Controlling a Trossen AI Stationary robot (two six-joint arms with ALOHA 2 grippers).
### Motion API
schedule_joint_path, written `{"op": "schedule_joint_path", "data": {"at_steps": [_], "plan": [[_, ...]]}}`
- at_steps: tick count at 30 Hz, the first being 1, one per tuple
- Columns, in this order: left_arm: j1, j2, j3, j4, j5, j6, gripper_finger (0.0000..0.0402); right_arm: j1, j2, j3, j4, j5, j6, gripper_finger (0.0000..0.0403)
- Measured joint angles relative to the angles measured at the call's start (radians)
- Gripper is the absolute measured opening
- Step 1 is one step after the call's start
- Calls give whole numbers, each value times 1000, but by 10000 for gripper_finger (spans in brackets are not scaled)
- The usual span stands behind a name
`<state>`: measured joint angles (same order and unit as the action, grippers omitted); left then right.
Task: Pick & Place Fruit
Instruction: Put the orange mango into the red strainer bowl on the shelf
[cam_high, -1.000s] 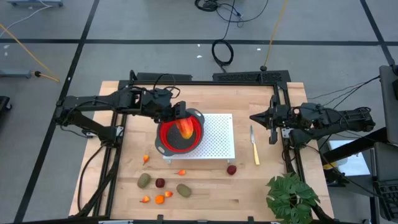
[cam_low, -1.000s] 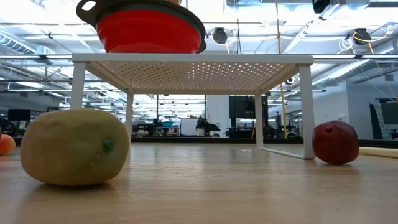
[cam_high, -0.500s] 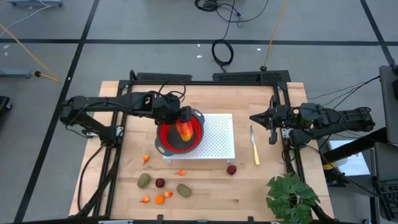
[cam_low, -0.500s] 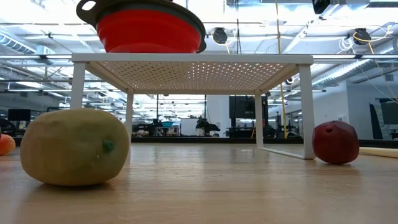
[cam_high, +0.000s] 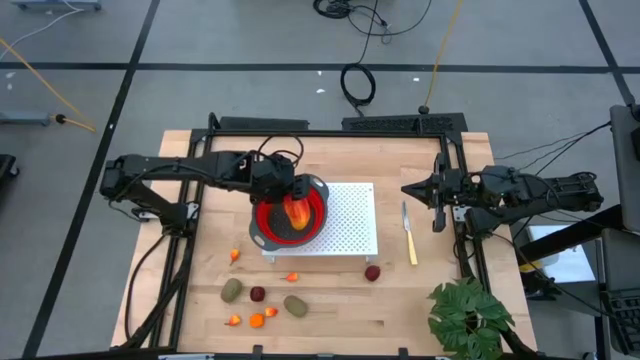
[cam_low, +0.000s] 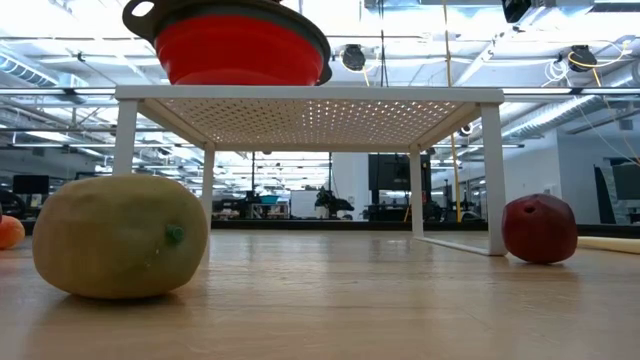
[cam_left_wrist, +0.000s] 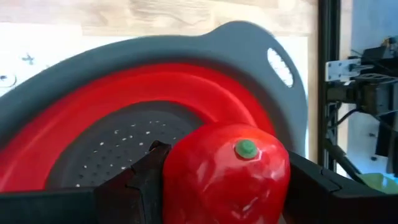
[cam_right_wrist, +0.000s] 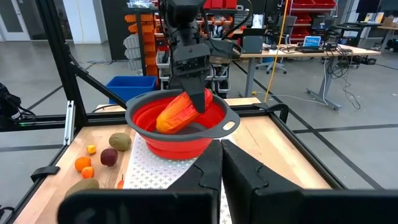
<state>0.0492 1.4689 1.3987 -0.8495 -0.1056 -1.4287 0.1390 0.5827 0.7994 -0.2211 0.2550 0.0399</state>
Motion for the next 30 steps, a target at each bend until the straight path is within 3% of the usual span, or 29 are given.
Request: {"op": "schedule_joint_path", "data": {"at_steps": [30], "plan": [[-25,0,0,-29,-54,-18,227,0,0,0,0,0,0,1]]}}
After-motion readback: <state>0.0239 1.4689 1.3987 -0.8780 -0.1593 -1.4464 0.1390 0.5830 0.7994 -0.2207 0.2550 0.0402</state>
